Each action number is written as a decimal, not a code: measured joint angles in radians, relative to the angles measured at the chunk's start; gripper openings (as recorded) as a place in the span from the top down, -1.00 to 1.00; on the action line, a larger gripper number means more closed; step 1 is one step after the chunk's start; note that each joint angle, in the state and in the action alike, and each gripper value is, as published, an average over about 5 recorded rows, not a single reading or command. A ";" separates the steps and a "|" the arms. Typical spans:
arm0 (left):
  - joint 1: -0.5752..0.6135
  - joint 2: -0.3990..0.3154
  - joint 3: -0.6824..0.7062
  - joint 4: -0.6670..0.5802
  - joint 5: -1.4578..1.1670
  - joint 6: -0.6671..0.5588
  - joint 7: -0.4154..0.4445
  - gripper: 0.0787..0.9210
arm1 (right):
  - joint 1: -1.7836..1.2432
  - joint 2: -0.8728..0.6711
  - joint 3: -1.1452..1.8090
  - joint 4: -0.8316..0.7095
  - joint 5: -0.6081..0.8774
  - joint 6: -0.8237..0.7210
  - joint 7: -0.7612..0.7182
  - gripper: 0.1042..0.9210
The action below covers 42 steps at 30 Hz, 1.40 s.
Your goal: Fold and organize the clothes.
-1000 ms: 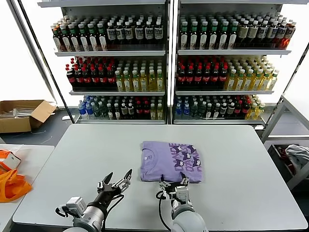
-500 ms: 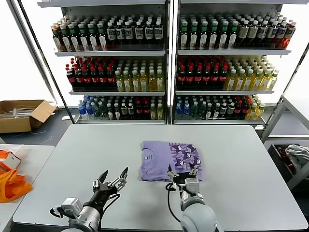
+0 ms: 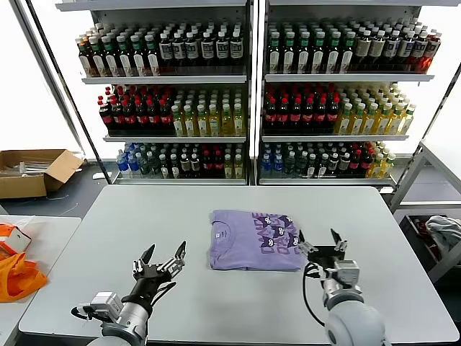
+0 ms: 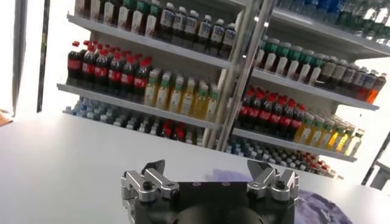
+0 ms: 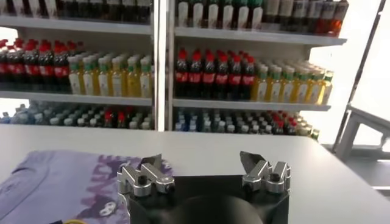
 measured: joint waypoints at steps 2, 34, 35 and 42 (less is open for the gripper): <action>-0.003 -0.001 -0.003 0.002 0.011 -0.004 0.000 -0.77 | -0.008 -0.006 0.030 0.010 0.002 0.005 -0.013 -0.76; -0.028 -0.008 -0.007 0.041 0.078 -0.033 0.001 -0.77 | -0.064 -0.120 0.257 0.038 -0.030 -0.042 -0.397 -0.76; -0.027 -0.009 -0.008 0.040 0.079 -0.034 0.002 -0.77 | -0.065 -0.123 0.259 0.040 -0.030 -0.043 -0.401 -0.76; -0.023 -0.011 -0.014 0.028 0.096 -0.034 0.011 -0.77 | -0.069 -0.141 0.263 0.051 -0.030 -0.050 -0.410 -0.76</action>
